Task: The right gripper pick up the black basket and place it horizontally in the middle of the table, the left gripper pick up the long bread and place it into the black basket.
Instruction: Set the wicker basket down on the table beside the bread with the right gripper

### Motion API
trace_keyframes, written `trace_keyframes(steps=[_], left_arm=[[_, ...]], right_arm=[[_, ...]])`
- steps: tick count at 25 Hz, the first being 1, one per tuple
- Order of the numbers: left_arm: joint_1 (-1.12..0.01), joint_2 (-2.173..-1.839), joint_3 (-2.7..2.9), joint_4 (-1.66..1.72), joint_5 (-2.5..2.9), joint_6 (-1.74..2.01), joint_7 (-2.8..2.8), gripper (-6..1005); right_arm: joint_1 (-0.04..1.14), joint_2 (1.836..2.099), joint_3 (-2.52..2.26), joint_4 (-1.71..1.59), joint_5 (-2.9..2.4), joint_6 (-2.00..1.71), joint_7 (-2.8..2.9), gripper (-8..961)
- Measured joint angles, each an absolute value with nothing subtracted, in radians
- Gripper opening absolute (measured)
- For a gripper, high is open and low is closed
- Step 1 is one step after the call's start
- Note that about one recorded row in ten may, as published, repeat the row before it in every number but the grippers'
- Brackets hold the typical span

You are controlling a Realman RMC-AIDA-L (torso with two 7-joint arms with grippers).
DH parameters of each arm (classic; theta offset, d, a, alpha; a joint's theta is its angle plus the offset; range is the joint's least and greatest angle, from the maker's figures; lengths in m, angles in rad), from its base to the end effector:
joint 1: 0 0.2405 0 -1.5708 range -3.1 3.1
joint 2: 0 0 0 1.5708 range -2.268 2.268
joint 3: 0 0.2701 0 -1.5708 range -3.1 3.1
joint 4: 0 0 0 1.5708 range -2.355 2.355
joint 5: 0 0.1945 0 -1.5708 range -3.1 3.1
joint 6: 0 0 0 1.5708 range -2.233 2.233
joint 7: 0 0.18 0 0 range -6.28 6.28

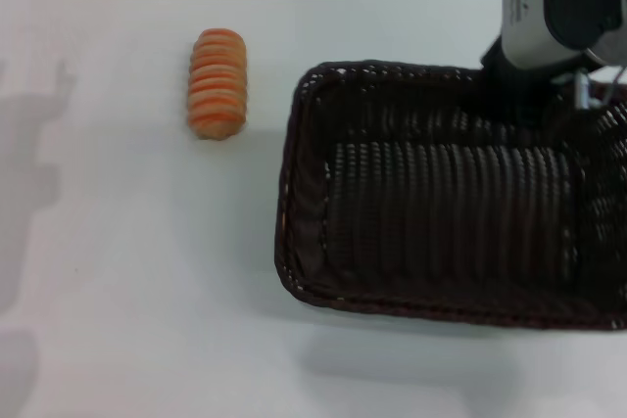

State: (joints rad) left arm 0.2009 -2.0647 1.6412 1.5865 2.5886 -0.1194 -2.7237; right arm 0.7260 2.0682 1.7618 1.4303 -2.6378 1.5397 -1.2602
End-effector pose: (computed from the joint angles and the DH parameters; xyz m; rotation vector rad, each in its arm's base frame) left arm -0.2797 0.3235 0.1107 -1.4371 -0.5452 -0.4282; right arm 0.1543 0.3901 -0.0218 -2.7275 -0.2476 -0.6325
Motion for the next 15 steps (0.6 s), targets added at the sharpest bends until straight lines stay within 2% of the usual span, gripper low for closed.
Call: trace_keyframes(steps=[15], left_arm=[[0.193, -2.063, 1.627, 1.549, 2.588, -0.120, -2.725, 830]], right_arm=[[0.789, 2.071, 1.662, 1.402, -2.577, 1.411, -1.145, 140]])
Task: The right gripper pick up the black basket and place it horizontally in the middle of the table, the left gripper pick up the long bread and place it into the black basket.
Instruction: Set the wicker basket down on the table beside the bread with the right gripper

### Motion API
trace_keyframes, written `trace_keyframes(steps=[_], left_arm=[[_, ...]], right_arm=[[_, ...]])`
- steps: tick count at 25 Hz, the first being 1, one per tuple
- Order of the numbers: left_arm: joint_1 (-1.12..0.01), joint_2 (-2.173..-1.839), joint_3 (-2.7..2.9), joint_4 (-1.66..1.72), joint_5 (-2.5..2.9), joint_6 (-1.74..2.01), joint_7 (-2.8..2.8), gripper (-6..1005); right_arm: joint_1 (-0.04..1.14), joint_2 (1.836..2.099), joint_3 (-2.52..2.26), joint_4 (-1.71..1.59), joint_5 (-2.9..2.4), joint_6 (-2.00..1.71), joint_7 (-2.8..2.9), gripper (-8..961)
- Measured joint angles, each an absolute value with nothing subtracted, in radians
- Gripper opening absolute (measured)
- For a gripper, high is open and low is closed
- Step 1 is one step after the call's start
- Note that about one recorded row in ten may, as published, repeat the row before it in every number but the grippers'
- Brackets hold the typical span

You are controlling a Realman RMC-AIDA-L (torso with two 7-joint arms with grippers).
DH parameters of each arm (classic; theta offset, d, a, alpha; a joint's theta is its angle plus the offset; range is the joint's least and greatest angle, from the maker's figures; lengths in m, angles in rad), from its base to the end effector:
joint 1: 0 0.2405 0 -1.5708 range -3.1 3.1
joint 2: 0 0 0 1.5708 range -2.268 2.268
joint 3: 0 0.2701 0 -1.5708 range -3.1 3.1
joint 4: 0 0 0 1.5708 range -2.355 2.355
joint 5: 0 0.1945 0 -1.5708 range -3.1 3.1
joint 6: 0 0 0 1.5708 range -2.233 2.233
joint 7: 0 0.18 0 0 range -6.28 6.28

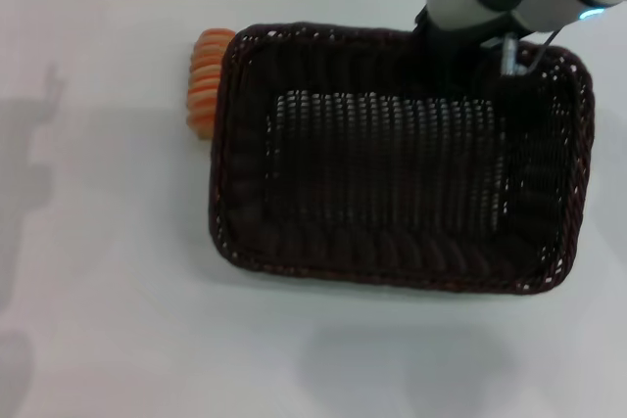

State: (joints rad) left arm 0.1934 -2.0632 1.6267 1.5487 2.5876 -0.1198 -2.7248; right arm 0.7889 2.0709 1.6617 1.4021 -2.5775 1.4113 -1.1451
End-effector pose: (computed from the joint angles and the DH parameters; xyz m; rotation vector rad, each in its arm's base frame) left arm -0.2922 0.3234 0.1091 -1.4315 -0.5685 -0.4007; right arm 0.1120 0.4002 -0.0455 -2.7046 -0.2892 -0.4992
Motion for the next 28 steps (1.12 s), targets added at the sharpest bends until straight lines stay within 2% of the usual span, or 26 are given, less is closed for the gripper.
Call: trace_keyframes(steps=[4, 20, 24, 28], left_arm=[[0.192, -2.062, 1.624, 1.547, 2.588, -0.120, -2.725, 830], [0.187, -2.060, 1.614, 1.542, 2.586, -0.121, -2.729, 830], [0.187, -2.060, 1.613, 1.542, 2.586, -0.121, -2.736, 830], [0.187, -2.060, 1.613, 1.542, 2.586, -0.121, -2.736, 830]], right_arm=[[0.789, 2.071, 1.638, 1.390, -2.572, 1.409, -1.133, 138], [0.790, 2.072, 1.494, 1.420, -2.681, 1.350, -1.007, 246], [0.785, 2.072, 1.469, 1.440, -2.706, 1.321, -0.989, 476], [0.770, 2.073, 1.479, 1.508, -2.708, 1.318, -0.962, 519]])
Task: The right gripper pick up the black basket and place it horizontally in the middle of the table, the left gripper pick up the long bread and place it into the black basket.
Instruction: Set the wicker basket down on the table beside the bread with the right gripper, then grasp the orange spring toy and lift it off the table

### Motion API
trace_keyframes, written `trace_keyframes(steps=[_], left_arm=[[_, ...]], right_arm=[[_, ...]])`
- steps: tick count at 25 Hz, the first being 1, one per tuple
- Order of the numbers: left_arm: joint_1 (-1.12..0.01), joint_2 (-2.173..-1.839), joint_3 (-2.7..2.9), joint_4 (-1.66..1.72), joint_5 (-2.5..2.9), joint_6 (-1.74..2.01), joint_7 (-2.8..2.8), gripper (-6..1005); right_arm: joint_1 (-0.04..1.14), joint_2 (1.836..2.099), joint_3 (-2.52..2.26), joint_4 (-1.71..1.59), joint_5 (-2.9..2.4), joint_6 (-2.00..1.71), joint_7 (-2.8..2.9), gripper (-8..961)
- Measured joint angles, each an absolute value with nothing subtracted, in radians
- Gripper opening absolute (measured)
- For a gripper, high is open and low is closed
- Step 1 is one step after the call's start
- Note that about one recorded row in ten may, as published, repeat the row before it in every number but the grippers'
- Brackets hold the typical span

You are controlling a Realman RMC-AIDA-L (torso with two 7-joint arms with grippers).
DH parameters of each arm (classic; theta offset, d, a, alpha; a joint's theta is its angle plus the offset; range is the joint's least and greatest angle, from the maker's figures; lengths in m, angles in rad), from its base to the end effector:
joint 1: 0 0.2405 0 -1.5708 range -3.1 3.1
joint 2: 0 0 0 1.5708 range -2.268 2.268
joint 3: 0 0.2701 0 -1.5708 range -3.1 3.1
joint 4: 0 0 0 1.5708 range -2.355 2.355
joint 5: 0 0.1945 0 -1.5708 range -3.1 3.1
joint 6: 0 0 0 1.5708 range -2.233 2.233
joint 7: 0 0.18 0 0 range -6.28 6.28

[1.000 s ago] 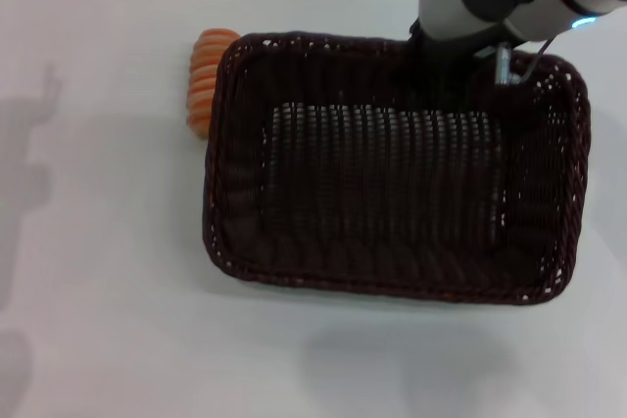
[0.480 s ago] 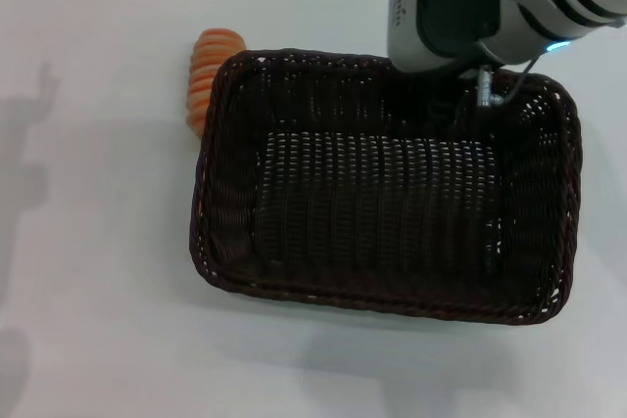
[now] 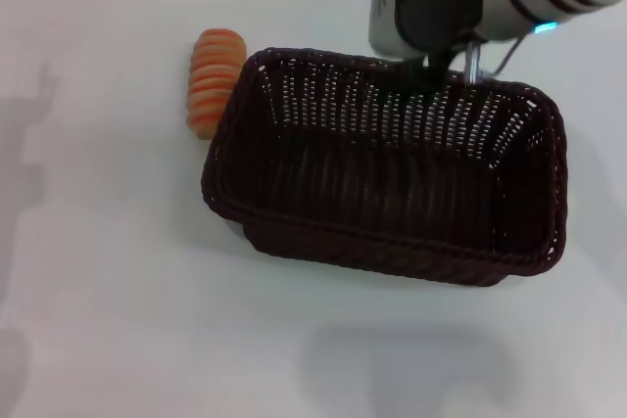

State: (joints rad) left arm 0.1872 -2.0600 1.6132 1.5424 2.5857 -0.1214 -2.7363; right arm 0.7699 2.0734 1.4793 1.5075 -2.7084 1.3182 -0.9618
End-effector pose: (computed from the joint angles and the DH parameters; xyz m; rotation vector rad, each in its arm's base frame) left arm -0.2949 0.3245 0.1135 -1.4181 -0.5749 -0.4056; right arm 0.0923 0.3978 -0.0551 -2.5636 -0.3468 -0.5366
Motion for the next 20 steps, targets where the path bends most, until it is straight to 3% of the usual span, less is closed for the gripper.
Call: trace_keyframes(steps=[4, 10, 20], left_arm=[[0.187, -2.060, 1.614, 1.556, 2.586, -0.116, -2.738, 829], [0.178, -2.059, 1.607, 1.597, 2.587, -0.064, -2.738, 829], [0.152, -2.058, 1.579, 1.637, 2.589, 0.010, -2.738, 829]], right_arm=[[0.708, 2.074, 1.523, 1.673, -2.705, 1.322, -0.905, 551], [0.468, 2.077, 1.624, 2.015, -2.620, 1.240, -0.804, 549], [0.155, 2.077, 1.792, 2.037, -2.339, 0.961, -0.788, 546]])
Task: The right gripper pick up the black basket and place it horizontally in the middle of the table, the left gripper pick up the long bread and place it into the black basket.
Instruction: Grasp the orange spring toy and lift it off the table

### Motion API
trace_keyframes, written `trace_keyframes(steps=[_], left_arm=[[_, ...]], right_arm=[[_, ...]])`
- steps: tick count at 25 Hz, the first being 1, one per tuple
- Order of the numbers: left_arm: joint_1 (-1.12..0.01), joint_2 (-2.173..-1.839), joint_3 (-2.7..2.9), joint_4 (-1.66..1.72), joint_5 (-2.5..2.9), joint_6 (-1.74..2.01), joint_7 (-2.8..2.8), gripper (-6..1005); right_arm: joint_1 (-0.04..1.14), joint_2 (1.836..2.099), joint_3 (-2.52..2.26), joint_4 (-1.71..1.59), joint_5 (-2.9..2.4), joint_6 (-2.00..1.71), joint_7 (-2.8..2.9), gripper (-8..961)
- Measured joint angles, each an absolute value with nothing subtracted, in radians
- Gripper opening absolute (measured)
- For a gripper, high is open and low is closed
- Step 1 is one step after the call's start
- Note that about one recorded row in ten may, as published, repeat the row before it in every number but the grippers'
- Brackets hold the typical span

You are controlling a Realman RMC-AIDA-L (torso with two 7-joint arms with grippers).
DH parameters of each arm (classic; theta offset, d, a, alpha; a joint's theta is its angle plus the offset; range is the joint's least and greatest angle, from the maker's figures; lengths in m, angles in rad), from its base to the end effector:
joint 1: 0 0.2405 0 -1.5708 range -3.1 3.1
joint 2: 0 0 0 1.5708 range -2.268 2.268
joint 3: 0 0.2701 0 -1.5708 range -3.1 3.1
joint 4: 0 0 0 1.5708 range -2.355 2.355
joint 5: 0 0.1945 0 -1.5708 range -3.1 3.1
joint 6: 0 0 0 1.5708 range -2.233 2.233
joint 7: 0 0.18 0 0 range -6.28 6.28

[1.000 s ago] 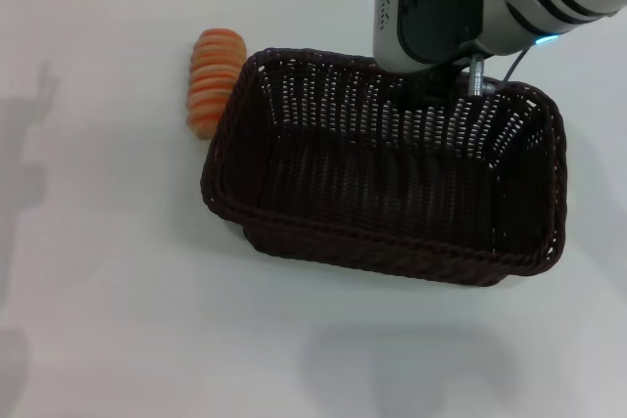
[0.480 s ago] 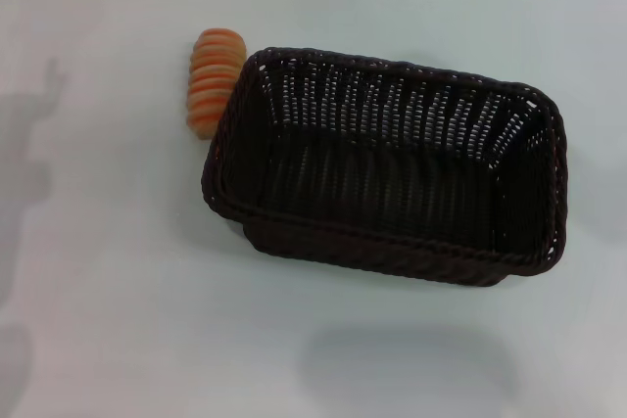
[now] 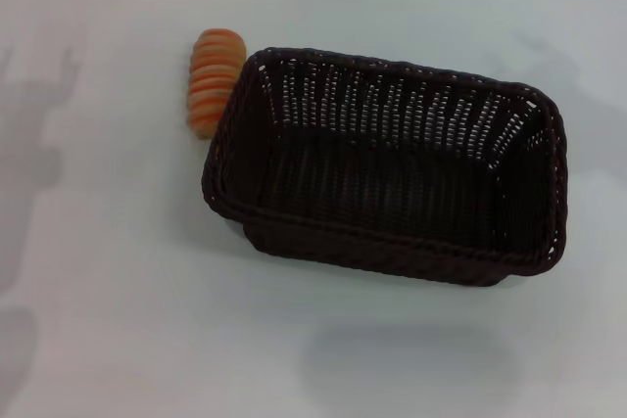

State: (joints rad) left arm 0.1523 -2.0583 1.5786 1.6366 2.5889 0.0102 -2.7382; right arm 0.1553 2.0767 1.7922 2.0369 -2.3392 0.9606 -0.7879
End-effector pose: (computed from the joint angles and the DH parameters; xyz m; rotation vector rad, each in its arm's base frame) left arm -0.2706 0.3366 0.1214 -1.4673 -0.5624 -0.4261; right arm 0.1296 0.3519 0.0995 -2.0667 0.2614 0.3126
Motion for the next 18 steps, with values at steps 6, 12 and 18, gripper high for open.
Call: trace_keyframes(steps=[6, 12, 18], left_arm=[[0.153, -2.060, 1.576, 1.676, 2.588, 0.036, -2.738, 829], [0.161, -2.060, 1.575, 1.708, 2.587, 0.070, -2.738, 829], [0.157, -2.059, 1.583, 1.725, 2.587, 0.110, -2.733, 830]], right_arm=[[-0.047, 2.077, 1.798, 2.031, -2.098, 0.744, -0.962, 545], [-0.191, 2.083, 1.788, 2.009, -1.960, 0.651, -1.044, 545], [-0.301, 2.084, 1.771, 1.887, -1.702, 0.564, -1.281, 545]])
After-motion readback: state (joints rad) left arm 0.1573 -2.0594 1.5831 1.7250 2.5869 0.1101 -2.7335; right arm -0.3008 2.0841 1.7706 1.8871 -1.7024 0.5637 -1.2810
